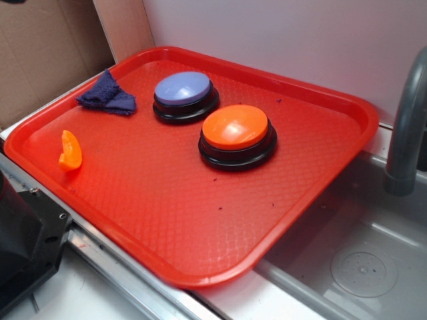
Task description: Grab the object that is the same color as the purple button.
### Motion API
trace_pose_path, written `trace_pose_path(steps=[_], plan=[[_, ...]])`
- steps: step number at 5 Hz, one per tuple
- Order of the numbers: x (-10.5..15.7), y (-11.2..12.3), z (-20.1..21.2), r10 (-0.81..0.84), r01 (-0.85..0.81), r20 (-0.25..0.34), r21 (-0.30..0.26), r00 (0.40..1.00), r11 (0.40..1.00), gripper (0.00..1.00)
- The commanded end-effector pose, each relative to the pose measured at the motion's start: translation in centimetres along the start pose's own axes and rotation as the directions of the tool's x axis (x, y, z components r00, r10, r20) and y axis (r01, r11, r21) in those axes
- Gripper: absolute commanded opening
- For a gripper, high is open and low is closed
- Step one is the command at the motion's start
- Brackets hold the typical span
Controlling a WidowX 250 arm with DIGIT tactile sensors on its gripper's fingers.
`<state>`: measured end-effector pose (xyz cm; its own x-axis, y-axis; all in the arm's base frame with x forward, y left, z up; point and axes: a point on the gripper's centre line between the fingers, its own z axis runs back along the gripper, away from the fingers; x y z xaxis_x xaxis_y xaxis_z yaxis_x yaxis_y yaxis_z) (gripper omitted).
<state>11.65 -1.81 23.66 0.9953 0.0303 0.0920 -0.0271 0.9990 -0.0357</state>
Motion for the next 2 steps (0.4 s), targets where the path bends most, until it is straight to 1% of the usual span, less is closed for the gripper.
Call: trace_pose_path(steps=[1,2], plan=[[0.0,0.0,0.0,0.0,0.0,0.0,0.0,1.0,1.0,1.0],[1.0,0.3,-0.8,0.1,-0.1,0.005,-0.037,0.995,0.994,1.0]])
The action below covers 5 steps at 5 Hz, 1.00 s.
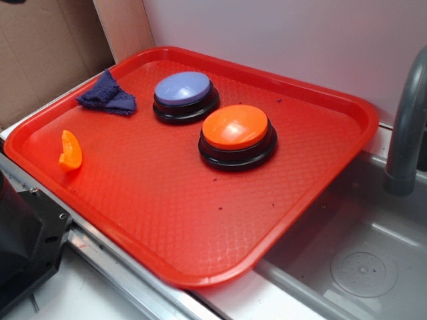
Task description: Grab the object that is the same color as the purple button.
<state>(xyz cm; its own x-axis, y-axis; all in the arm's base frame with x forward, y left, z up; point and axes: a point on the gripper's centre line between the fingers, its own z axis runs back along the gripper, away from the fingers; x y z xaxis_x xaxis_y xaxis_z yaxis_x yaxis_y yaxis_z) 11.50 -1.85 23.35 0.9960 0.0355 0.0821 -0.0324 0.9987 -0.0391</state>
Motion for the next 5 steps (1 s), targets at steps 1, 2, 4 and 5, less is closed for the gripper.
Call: trace_pose_path(steps=[1,2,4,5], plan=[[2.4,0.9,-1.3,0.201,-0.2,0.008,-0.045,0.98,0.979,1.0],[5.4,3.0,-3.7,0.414,-0.413,0.0,-0.041,0.91,0.91,1.0],[11.1,8.2,-8.9,0.715,-0.714,0.014,-0.039,0.699,0.699,1.0],[12.9,10.9,-11.7,0.837,-0.836,0.047,-0.039,0.546,0.547,1.0]])
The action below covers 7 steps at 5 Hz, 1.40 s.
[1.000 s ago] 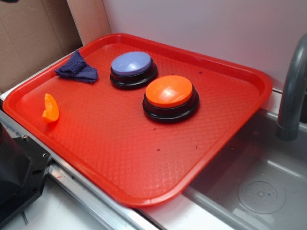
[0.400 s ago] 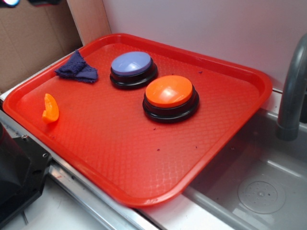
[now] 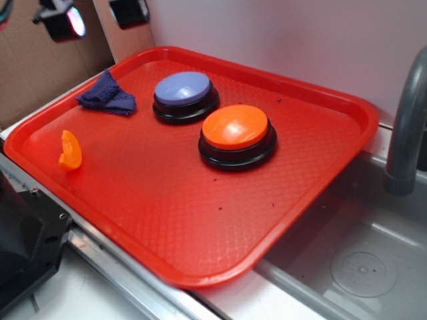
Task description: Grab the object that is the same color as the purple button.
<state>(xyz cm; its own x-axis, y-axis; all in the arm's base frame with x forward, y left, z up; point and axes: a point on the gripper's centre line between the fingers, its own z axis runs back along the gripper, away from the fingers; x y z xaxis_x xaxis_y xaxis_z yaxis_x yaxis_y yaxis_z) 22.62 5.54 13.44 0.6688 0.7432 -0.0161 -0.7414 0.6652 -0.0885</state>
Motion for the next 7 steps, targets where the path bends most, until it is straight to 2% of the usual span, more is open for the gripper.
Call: trace_pose_path(steps=[1,2,3,4,5,6,7], plan=[[6.8,1.5,-3.6,0.313,-0.314,0.11,-0.01,0.943,0.949,1.0],[8.0,2.8,-5.3,0.416,-0.422,0.139,0.022,0.899,0.906,1.0],[8.6,3.5,-6.5,0.452,-0.463,0.145,0.053,0.88,0.885,1.0],[8.1,4.6,-7.4,0.482,-0.495,0.135,0.086,0.865,0.864,1.0],[7.8,5.2,-8.3,0.499,-0.512,0.132,0.088,0.856,0.855,1.0],[7.4,6.1,-9.0,0.517,-0.533,0.14,0.125,0.844,0.837,1.0],[7.6,6.6,-10.1,0.525,-0.539,0.129,0.125,0.841,0.833,1.0]])
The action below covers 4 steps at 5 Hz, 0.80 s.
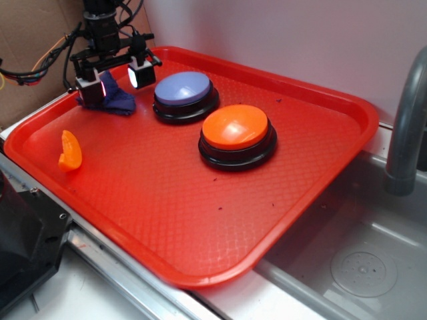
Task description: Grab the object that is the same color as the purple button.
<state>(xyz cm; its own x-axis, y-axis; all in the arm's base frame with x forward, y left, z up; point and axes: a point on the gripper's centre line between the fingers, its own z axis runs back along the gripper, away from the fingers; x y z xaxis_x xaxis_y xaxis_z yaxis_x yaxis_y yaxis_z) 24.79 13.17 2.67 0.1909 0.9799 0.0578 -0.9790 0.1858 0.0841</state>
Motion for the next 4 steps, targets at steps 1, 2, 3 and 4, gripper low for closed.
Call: trace_pose_path(steps=[1,2,3,4], plan=[[1.53,1.96,-0.84,0.028,-0.028,0.009,-0.025,1.0,0.999,1.0],[2.17,2.54,-1.25,0.042,-0.043,-0.019,-0.082,0.999,0.996,1.0],[2.14,2.64,-1.5,0.034,-0.036,-0.019,-0.116,0.999,0.993,0.0],[2.23,2.69,-1.52,0.031,-0.035,-0.031,-0.137,0.999,0.99,0.0]])
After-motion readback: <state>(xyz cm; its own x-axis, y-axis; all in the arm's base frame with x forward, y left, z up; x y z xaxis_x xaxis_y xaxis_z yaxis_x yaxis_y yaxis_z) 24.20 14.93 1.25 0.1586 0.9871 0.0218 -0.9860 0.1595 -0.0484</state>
